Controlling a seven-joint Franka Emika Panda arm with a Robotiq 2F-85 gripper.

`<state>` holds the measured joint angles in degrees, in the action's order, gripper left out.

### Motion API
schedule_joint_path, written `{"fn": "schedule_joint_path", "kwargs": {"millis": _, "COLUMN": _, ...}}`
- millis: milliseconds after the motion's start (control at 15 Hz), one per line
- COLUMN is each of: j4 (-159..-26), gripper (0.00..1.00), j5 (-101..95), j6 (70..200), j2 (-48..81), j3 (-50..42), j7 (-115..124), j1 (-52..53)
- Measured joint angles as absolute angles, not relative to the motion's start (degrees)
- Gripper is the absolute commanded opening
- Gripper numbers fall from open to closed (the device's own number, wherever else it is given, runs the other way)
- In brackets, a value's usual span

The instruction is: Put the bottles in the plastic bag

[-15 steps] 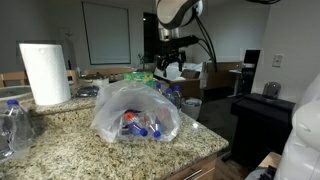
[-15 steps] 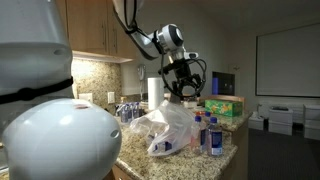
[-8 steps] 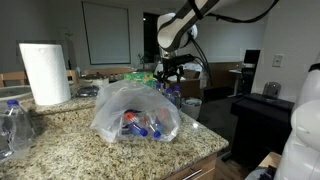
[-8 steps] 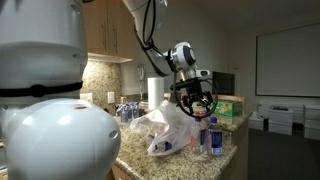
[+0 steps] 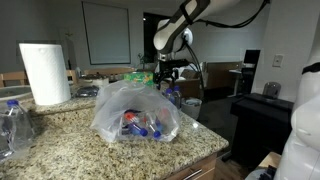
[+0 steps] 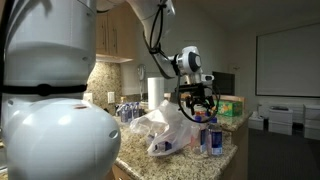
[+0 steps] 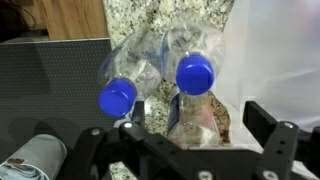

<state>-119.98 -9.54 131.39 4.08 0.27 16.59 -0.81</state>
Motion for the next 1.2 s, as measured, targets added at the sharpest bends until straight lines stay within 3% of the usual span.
{"fn": "schedule_joint_path", "kwargs": {"millis": 467, "j4": -115.3, "gripper": 1.00, "j5": -3.7, "j6": 124.1, "j2": 7.6, "j3": 0.0, "j7": 10.9, "j1": -0.8}}
{"fn": "schedule_joint_path", "kwargs": {"millis": 533, "j4": -114.6, "gripper": 0.90, "j5": -3.6, "j6": 122.6, "j2": 7.9, "j3": -0.1, "j7": 10.8, "j1": -0.8}}
{"fn": "schedule_joint_path", "kwargs": {"millis": 600, "j4": -113.9, "gripper": 0.74, "j5": -3.6, "j6": 121.0, "j2": 8.1, "j3": -0.3, "j7": 10.7, "j1": -0.8}}
{"fn": "schedule_joint_path", "kwargs": {"millis": 1200, "j4": -111.5, "gripper": 0.15, "j5": -3.5, "j6": 113.2, "j2": 9.5, "j3": -0.7, "j7": 10.1, "j1": -0.7}}
